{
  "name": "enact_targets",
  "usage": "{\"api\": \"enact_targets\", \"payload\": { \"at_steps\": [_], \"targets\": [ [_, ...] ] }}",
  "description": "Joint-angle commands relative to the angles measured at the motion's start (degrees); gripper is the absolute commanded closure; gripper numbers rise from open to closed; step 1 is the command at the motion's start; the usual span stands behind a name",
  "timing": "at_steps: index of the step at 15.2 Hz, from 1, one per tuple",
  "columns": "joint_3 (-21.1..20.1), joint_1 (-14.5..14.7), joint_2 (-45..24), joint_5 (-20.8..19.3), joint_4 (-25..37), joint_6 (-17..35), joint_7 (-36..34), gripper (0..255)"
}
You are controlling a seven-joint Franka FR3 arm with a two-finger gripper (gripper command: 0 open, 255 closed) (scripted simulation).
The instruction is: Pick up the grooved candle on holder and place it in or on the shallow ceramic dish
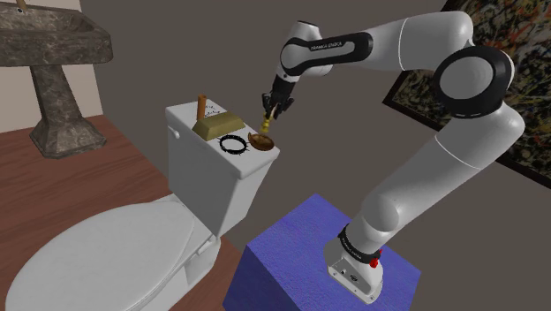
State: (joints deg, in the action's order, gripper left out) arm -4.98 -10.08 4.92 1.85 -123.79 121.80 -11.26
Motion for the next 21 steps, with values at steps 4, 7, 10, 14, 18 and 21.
{"api": "enact_targets", "payload": {
  "at_steps": [4, 7, 10, 14, 18, 21],
  "targets": [
    [-0.03, 0.01, -1.38, -0.06, -2.43, 3.83, 0.03, 255],
    [-0.04, 0.01, -1.90, -0.09, -3.09, 5.02, 0.02, 255],
    [-0.04, 0.01, -1.91, -0.09, -3.08, 5.02, 0.02, 255],
    [-0.04, 0.01, -1.91, -0.09, -3.08, 5.02, 0.02, 0],
    [-0.04, 0.01, -1.91, -0.09, -3.09, 5.02, 0.02, 0],
    [0.03, -0.04, -0.08, 0.02, -1.11, 1.22, 0.11, 0]
  ]
}}
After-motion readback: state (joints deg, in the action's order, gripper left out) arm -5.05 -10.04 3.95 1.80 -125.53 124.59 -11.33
